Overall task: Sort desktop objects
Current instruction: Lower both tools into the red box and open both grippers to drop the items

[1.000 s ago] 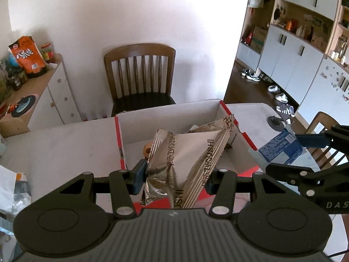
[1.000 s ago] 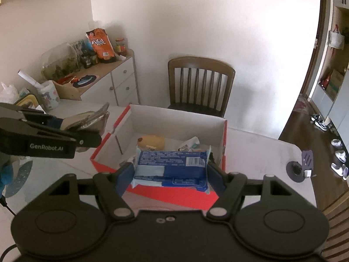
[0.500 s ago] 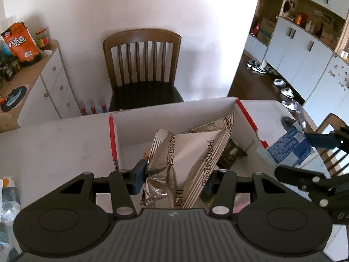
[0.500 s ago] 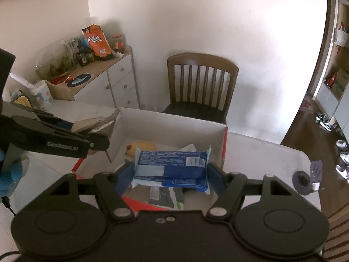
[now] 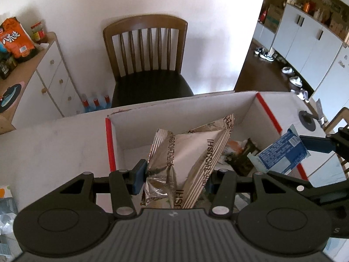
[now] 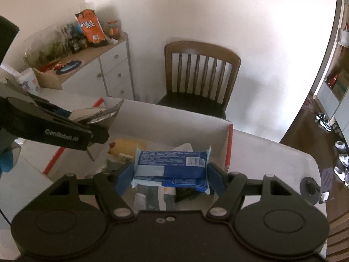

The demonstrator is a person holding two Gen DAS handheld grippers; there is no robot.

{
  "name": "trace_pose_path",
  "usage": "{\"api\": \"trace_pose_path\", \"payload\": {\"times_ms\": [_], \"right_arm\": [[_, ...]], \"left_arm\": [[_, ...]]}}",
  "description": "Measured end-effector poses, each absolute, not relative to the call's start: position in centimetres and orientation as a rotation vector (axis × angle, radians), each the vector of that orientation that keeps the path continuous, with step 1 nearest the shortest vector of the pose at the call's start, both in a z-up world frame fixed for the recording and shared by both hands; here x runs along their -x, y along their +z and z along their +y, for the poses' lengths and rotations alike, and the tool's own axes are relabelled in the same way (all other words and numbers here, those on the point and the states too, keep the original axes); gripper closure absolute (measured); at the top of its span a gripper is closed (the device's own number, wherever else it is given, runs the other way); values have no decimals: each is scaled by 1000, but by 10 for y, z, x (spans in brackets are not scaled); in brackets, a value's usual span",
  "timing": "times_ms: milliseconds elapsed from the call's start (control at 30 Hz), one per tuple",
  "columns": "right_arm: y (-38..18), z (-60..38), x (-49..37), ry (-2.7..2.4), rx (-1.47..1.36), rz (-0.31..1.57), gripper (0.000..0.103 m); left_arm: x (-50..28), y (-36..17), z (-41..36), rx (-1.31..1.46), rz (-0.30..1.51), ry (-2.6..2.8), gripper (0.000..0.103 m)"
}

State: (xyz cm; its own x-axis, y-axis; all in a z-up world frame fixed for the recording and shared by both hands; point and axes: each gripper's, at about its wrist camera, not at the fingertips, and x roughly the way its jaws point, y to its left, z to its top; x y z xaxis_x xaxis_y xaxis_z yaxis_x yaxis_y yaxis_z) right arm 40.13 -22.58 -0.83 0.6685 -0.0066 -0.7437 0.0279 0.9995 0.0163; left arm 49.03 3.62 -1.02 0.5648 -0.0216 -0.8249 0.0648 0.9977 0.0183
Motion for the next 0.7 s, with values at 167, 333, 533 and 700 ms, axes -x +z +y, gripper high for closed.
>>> {"api": "trace_pose_path", "payload": {"times_ms": [167, 333, 533, 700], "right_arm": [[-20, -226, -417, -28, -25, 868, 30], [-37, -226, -432, -50, 10, 906, 30], [-55, -227, -444, -73, 27, 935, 30], [-61, -221, -449, -47, 34, 940, 30]], "left_arm": [[-503, -18, 34, -55, 996, -53, 52], [-513, -26, 27, -97, 1009, -56, 52], [-524, -40, 22, -121, 1033, -54, 52], [-531, -49, 19, -143, 1047, -51, 52]]}}
